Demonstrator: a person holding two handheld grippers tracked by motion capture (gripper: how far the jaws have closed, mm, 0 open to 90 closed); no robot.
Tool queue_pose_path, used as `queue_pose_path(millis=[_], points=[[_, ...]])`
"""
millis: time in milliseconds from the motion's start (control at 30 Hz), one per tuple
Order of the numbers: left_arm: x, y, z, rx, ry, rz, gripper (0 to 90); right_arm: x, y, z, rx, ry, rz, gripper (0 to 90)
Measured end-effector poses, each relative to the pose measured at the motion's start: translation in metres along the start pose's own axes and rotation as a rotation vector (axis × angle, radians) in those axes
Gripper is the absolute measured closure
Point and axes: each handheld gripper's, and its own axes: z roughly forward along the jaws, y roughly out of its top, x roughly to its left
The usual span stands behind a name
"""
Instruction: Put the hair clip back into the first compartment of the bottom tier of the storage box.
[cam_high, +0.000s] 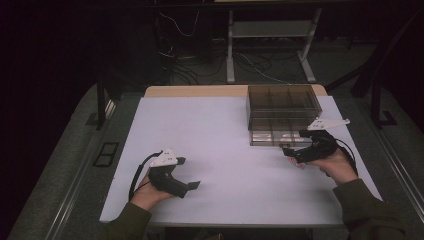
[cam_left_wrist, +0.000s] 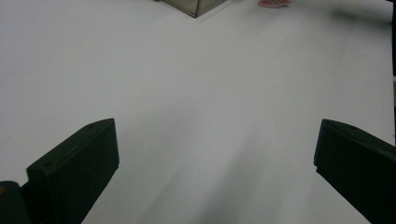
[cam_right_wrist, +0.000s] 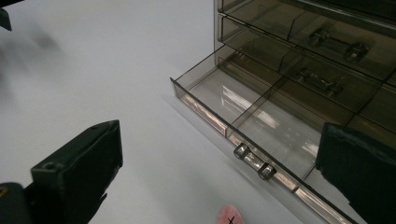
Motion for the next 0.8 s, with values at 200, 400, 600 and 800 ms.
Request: queue_pose_path(millis=[200, 400, 600, 800], points=[[-0.0007, 0.0000, 0.0003, -0.002, -0.001, -0.001, 0.0, -0.0023, 0.0035, 0.0024, 0.002, 0.004, 0.001, 0.0], [-0.0005, -0.0001, -0.0003, -0.003, -0.002, 0.005, 0.0, -0.0062, 0.0020, 0.0035, 0.019, 0.002, -0.014, 0.5], [-0.0011, -0.0001, 0.0004, 0.003, -0.006, 0.012, 0.0, -0.0084, 0.0000, 0.0034, 0.037, 0.006, -0.019, 3.8], [-0.0009, -0.0006, 0.0011, 0.002, -0.009, 0.010, 0.0, -0.0103, -0.0015, 0.0023, 0.050, 0.009, -0.016, 6.0]])
